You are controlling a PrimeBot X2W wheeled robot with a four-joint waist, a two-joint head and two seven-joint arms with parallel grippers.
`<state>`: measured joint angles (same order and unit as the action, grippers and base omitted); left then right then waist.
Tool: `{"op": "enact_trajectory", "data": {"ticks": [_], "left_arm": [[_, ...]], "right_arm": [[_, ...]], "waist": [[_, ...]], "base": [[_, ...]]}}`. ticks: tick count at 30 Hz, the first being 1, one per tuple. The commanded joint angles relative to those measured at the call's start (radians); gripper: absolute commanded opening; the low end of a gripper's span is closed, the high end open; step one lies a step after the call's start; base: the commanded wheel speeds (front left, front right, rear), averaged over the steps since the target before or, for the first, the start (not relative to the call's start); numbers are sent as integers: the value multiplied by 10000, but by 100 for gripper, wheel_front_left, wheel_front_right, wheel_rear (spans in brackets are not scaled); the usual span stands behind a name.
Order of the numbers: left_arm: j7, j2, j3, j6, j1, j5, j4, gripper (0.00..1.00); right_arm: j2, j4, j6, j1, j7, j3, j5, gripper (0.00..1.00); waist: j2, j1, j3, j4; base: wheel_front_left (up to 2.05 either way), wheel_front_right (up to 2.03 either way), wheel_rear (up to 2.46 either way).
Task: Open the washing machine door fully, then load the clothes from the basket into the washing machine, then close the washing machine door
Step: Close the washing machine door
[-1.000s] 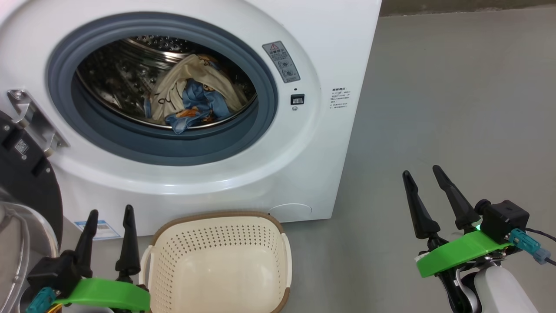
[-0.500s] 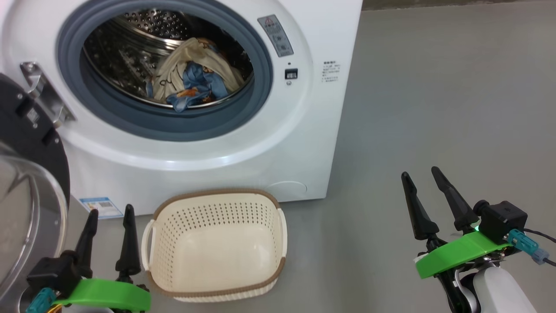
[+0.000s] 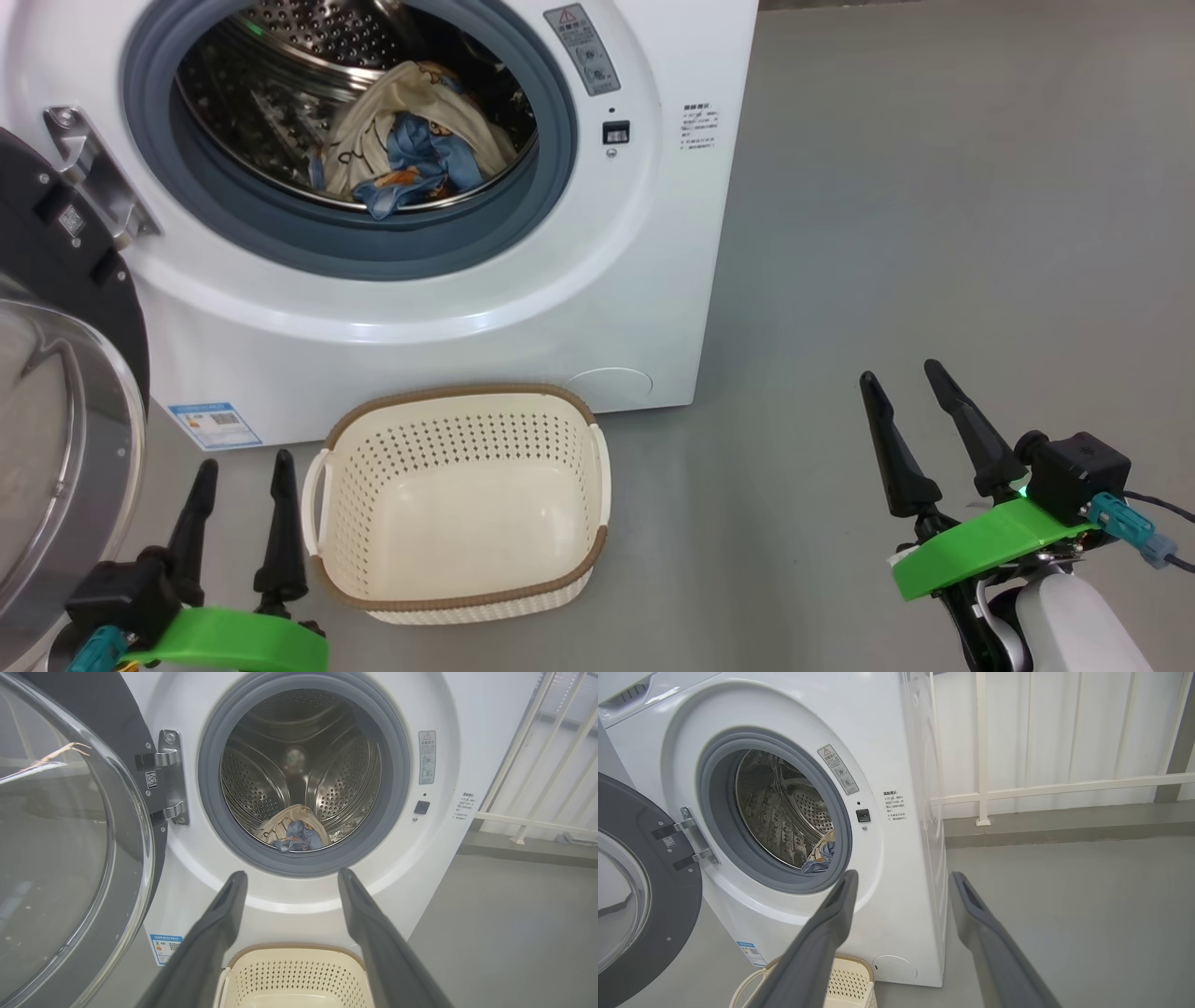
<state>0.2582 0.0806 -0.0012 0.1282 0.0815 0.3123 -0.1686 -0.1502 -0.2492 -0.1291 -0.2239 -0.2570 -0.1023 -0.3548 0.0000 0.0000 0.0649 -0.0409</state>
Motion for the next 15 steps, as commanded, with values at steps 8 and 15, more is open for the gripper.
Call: {"op": "enact_trajectory", "data": {"ticks": [8, 15], "left_arm": [[36, 212, 277, 24, 258, -98, 253, 100], [36, 219, 267, 24, 284, -105, 207, 100]], "right_arm": [[-6, 263, -16, 4, -48, -170, -12, 100], [20, 253, -16, -1, -48, -144, -5, 100]], "waist": [[0, 0, 107, 47], [0, 0, 71, 115]], "base": [[0, 0, 0], [0, 0, 0]]}}
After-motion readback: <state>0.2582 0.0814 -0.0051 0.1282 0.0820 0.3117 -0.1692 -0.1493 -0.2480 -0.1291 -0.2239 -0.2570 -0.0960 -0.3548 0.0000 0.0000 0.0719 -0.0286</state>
